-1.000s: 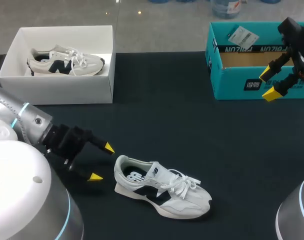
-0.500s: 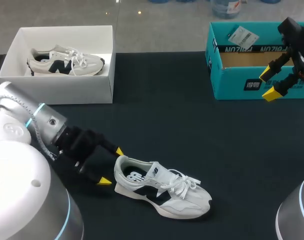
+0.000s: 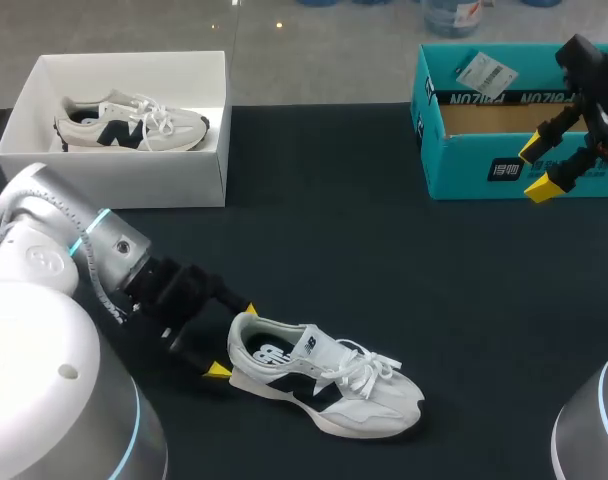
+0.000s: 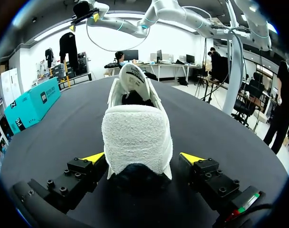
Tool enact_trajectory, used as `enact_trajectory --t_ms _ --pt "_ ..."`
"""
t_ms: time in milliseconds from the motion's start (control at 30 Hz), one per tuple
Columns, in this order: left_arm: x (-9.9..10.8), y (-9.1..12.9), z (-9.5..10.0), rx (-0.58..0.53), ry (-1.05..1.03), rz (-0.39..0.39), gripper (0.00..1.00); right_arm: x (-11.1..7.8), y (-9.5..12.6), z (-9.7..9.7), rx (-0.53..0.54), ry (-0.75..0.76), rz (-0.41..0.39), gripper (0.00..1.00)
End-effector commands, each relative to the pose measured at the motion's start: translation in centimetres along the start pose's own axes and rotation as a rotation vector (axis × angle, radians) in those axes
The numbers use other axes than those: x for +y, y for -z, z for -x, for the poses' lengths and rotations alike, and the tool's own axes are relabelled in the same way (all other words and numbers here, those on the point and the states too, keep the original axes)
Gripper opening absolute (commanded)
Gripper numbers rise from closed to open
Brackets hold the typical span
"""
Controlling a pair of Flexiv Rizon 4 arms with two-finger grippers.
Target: Take the shoe out of the shoebox, open the shoe tongue, remove and reinsert the insole, then place the shoe into the shoebox
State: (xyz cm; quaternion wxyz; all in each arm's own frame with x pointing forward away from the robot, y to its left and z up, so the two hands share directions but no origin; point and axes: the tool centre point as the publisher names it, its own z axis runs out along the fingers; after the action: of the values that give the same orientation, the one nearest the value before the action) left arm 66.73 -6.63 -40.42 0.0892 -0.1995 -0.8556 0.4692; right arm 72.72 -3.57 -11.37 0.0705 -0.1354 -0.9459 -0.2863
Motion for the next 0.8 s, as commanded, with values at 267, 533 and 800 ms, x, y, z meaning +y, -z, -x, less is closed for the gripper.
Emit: enact_trajectory --t_ms 267,533,800 --pt "0.5 -0.7 -0.1 0.008 0.035 0.01 1.0 0.1 -0.1 0.1 0.001 0.0 -0.003 1.0" --pt "1.1 -1.0 -0.5 0.013 0.047 0.026 1.0 0.1 -0.1 0.1 0.001 0.0 -0.003 1.0" --pt "1.4 -1.6 -0.7 0.011 0.058 0.035 1.0 0.1 -0.1 0.1 0.001 0.0 -0.003 1.0"
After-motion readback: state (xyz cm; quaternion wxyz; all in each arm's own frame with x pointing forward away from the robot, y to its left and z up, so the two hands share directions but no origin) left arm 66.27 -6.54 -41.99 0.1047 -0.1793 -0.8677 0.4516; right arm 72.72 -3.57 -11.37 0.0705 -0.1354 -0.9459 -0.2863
